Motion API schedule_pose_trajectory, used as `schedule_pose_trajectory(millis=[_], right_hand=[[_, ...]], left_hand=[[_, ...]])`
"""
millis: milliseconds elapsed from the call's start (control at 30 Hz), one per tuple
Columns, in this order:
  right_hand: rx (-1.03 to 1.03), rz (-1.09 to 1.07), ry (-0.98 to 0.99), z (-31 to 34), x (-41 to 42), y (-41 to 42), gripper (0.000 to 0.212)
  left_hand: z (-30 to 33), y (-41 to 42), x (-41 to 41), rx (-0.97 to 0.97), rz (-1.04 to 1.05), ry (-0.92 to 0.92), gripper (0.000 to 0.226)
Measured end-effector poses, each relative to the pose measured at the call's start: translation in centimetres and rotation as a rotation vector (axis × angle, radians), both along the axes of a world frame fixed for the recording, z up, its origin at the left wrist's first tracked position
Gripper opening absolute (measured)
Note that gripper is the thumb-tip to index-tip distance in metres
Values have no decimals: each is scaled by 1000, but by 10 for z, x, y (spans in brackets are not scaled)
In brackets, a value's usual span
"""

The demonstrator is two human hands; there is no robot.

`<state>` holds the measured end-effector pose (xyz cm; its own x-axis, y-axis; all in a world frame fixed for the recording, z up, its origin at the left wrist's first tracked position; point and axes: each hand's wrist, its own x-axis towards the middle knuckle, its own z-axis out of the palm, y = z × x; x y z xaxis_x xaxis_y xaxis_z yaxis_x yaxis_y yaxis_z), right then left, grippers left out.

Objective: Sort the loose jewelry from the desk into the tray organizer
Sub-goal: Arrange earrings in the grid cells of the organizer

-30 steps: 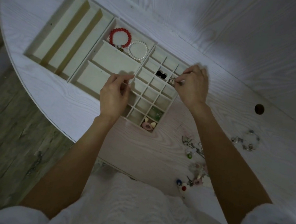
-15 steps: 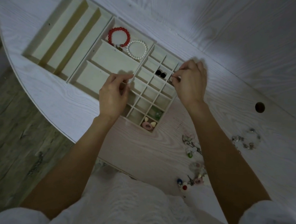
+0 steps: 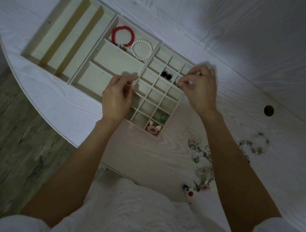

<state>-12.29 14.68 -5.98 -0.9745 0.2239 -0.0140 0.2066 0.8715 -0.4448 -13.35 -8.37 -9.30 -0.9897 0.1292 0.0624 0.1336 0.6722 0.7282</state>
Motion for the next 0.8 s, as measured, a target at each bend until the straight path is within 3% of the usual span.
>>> schedule_pose_trajectory(millis=[133, 367, 600, 800], right_hand=[[104, 191, -99, 2, -7, 6, 10], [267, 254, -198, 10, -25, 4, 15], [-40, -89, -161, -7, -17, 1, 22], [66, -122, -91, -11, -5, -10, 22]], left_hand=[[0, 0, 0, 0, -7, 9, 29], [-2, -1, 0, 5, -1, 13, 29], [0, 0, 0, 2, 2, 9, 28], [0, -1, -1, -1, -8, 2, 28]])
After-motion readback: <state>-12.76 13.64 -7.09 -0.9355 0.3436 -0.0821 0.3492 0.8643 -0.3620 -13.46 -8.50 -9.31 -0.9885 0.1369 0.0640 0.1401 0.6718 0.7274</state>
